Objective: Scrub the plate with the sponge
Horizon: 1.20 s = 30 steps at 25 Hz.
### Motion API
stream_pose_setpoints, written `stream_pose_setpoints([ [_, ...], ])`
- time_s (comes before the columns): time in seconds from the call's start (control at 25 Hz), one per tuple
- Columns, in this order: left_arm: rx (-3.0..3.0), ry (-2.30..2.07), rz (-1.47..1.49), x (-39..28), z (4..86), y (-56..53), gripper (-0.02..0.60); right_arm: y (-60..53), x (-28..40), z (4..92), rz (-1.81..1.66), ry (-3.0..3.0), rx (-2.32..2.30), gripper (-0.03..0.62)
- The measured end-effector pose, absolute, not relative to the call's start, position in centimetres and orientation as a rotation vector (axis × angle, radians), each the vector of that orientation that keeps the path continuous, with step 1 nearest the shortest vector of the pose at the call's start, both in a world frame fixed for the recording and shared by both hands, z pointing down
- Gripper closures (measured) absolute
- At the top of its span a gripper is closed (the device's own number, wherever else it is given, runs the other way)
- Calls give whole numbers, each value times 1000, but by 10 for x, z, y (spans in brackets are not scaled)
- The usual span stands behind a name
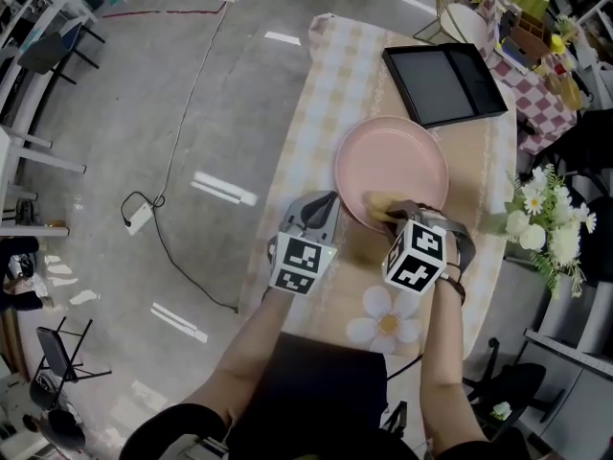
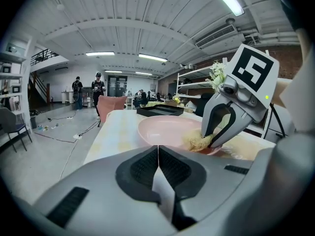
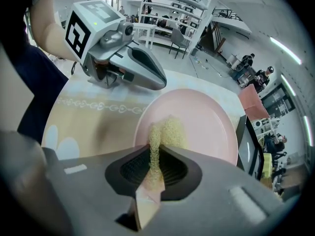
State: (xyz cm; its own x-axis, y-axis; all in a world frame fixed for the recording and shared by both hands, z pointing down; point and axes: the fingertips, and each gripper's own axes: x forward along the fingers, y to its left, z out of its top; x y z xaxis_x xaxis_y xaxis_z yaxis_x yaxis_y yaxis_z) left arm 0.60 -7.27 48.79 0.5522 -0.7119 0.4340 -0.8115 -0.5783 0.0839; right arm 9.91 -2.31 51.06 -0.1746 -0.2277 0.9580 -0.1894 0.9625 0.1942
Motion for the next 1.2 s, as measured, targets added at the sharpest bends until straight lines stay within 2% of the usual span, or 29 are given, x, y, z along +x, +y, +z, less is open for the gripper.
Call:
stream_pose_setpoints([
  [0.8, 2518, -1277, 535, 6, 488, -72, 569, 3, 98, 492, -35, -1762, 215, 546],
  [1.2, 2512, -1293, 538, 6, 488, -73, 569, -21, 113, 474, -88, -1758, 397, 546],
])
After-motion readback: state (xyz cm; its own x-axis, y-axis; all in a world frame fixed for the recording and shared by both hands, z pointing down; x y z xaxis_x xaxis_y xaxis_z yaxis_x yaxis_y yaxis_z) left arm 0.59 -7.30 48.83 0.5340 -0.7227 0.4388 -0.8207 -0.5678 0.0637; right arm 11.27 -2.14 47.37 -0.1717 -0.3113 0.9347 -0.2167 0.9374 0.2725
